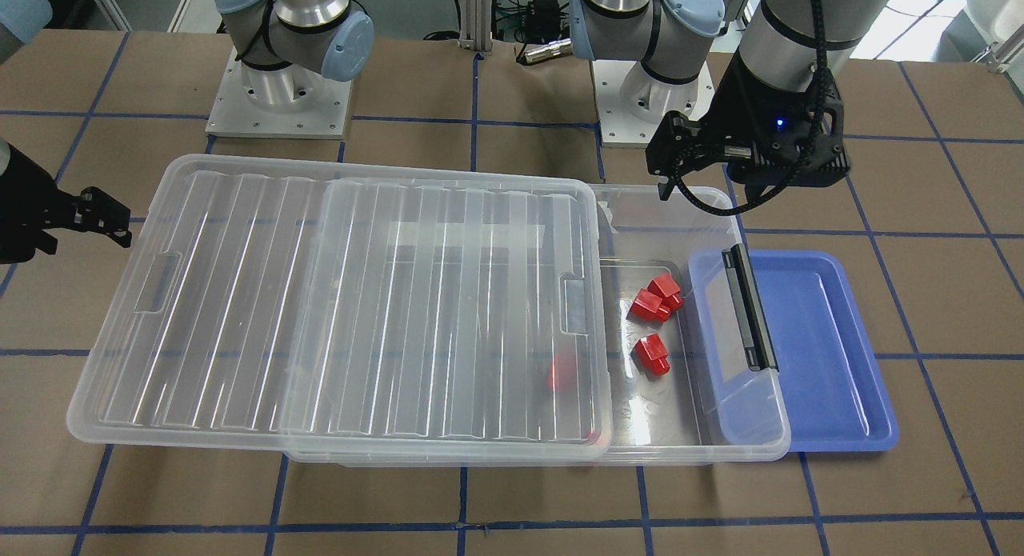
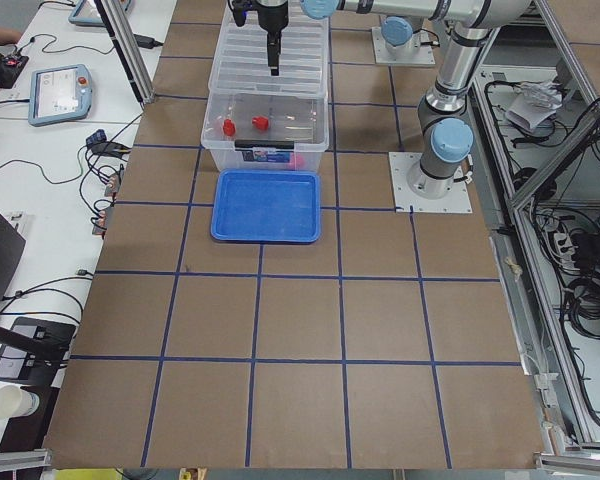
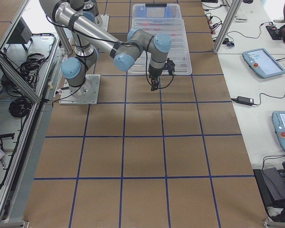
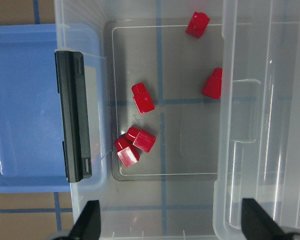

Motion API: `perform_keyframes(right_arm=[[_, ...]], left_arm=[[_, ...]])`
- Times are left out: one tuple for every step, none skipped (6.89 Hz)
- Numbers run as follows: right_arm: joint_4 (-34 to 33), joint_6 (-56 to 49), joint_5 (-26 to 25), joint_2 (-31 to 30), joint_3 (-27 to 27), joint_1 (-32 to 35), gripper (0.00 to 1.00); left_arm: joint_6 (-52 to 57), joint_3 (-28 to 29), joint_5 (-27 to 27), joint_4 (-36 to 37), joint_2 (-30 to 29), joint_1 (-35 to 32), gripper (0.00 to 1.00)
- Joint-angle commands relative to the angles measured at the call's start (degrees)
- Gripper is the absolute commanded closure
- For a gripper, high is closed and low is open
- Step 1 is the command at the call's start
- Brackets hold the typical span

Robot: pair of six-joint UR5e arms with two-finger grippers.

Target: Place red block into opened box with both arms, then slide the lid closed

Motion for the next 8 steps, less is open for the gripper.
perform_keyframes(right_arm=[[-0.4,6.6,0.0,0.0,0.1,4.8,0.00],[-0.3,8.6,0.1,0.1,0.1,5.9,0.00],[-0.1,11.3,0.2,0.5,0.4,7.0,0.00],[-0.2,14.1,0.2,0.9,0.3,10.6,0.00],[-0.4,15.9,0.3,0.9,-0.2,14.8,0.00],[-1.9,18.8,0.3,1.4,0.0,18.0,0.00],[-2.8,21.0,0.2,1.8,0.0,20.0,0.00],[-2.9,22.7,-0.1,1.8,-0.2,21.4,0.00]], left_arm=[[-0.1,0.1,0.0,0.2,-0.1,0.1,0.00],[-0.1,0.2,-0.1,0.3,-0.1,0.1,0.00],[-0.1,0.1,0.0,0.3,0.0,0.1,0.00],[-0.1,0.1,0.1,0.3,0.0,0.1,0.00],[-0.2,0.2,0.1,0.3,-0.2,0.1,0.00],[-0.1,0.1,0.0,0.2,0.2,0.0,0.00],[-0.1,0.2,0.0,0.2,0.1,0.0,0.00],[-0.1,0.2,0.1,0.4,-0.1,0.1,0.00]])
